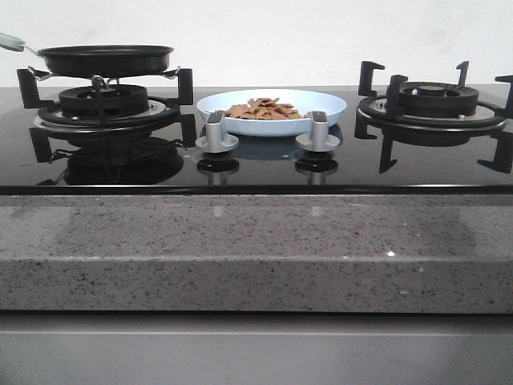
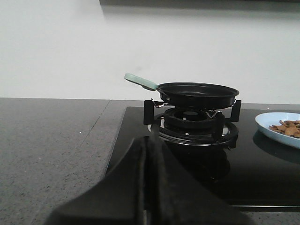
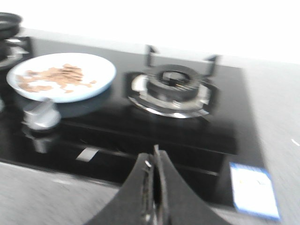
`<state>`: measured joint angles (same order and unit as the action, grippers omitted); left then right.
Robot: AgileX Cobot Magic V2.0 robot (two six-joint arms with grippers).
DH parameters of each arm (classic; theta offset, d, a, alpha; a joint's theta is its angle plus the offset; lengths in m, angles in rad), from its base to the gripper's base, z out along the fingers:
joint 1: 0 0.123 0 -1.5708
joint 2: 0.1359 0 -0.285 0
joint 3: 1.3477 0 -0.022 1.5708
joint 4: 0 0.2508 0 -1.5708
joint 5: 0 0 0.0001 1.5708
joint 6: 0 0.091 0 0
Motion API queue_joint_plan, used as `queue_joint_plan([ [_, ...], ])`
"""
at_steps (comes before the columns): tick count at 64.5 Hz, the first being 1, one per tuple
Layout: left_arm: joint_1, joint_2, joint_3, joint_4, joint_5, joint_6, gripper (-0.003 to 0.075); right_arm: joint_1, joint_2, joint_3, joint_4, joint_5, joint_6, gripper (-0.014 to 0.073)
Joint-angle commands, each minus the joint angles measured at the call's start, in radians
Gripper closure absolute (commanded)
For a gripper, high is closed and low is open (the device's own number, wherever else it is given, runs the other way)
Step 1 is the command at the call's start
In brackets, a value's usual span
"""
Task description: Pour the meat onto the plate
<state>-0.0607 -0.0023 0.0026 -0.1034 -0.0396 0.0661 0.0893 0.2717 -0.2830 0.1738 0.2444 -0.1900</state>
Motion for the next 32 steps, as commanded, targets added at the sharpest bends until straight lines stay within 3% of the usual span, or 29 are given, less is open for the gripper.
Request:
queue_joint_plan([
  [1,-0.004,-0.018,0.007,-0.008,-0.086,0.0,0.0741,-0.042,-0.092,0.064,-0.01,-0.121,-0.011,0.0708],
  [11,-0.004,-0.018,0.007,-0.008,-0.086,0.0,0.0741,-0.1,-0.216,0.189,-0.007,-0.13,-0.011,0.0708],
  [32,-0.004,-0.018,0.007,-0.008,-0.086,0.0,0.0741,-0.097,-0.299,0.304,0.01,-0.225,-0.011,0.0708],
])
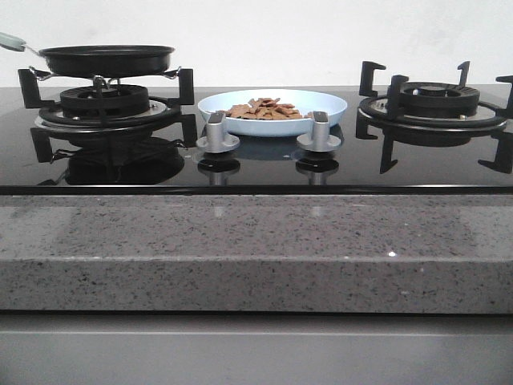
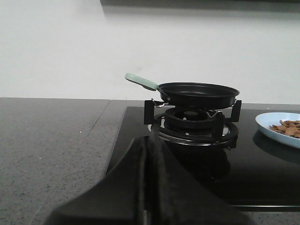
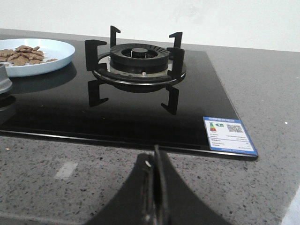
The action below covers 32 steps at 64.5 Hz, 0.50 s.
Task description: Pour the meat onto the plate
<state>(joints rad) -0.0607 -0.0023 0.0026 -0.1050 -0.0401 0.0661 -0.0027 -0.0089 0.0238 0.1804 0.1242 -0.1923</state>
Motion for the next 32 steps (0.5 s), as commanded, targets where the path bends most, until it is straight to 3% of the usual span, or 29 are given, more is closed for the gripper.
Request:
queue_joint_plan([
  [1,-0.004,-0.018,0.007,-0.007,-0.086,0.0,0.0741,-0.007,-0.019,-0.003,0.003,-0.103,-0.009,0.0708],
  [21,-0.004,-0.018,0.007,-0.007,-0.086,0.0,0.0741,-0.008,-0.019,-0.002,0.003,-0.105,-0.005,0.0708],
  [32,-0.004,-0.018,0.007,-0.007,-0.086,0.0,0.0741,-0.008,-0.019,-0.002,-0.114,-0.124,0.17,0.0708],
])
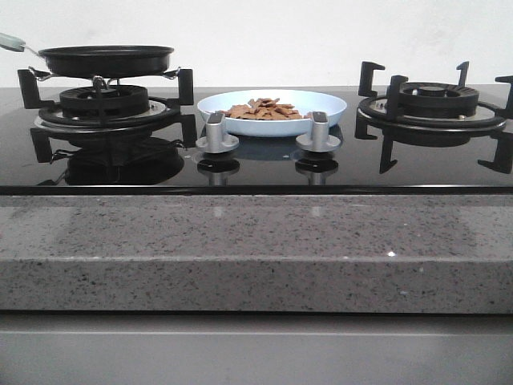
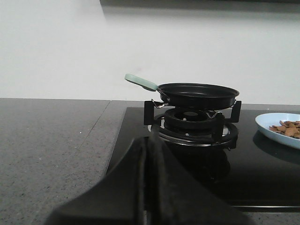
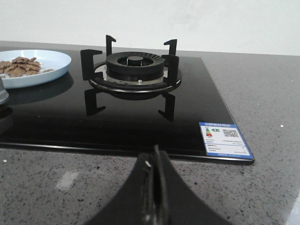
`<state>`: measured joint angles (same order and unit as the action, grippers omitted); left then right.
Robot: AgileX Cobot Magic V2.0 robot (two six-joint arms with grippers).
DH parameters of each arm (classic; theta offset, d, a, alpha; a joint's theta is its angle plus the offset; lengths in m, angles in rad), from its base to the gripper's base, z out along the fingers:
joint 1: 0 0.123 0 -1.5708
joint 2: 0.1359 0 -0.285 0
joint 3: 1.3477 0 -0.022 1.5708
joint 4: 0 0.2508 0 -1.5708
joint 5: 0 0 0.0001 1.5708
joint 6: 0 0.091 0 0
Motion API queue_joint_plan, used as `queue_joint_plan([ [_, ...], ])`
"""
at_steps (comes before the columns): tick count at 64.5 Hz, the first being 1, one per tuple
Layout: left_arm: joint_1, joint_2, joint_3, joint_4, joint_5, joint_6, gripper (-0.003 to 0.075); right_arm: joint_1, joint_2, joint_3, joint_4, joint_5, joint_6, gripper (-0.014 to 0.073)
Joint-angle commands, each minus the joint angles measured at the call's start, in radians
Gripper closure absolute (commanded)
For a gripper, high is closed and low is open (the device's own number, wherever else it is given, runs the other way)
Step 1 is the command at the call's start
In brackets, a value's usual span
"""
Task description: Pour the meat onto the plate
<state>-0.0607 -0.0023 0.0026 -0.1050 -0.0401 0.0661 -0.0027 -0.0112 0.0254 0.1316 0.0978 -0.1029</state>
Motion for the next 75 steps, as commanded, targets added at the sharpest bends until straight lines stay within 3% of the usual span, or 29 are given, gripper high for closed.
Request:
queue_joint_plan([
  [1,-0.004,-0.018,0.007,-0.007,-0.086,0.0,0.0741,-0.008,-0.017,-0.004,-0.078,-0.098,0.103,0.0708],
  [6,-0.004,-0.018,0.007,-0.007,-0.086,0.0,0.0741,-0.008,-0.017,-0.004,-0.115,-0.118,0.163,0.0708],
  [20,-0.004,-0.018,0.007,-0.007,-0.086,0.0,0.0741,-0.008,-0.017,-0.004,-0.118,-0.195,0.164,0.0708],
  [75,-0.004,-0.018,0.007,-0.007,-0.086,0.0,0.0741,-0.008,-0.017,-0.004,-0.118,-0.198,0.164,0.0708],
])
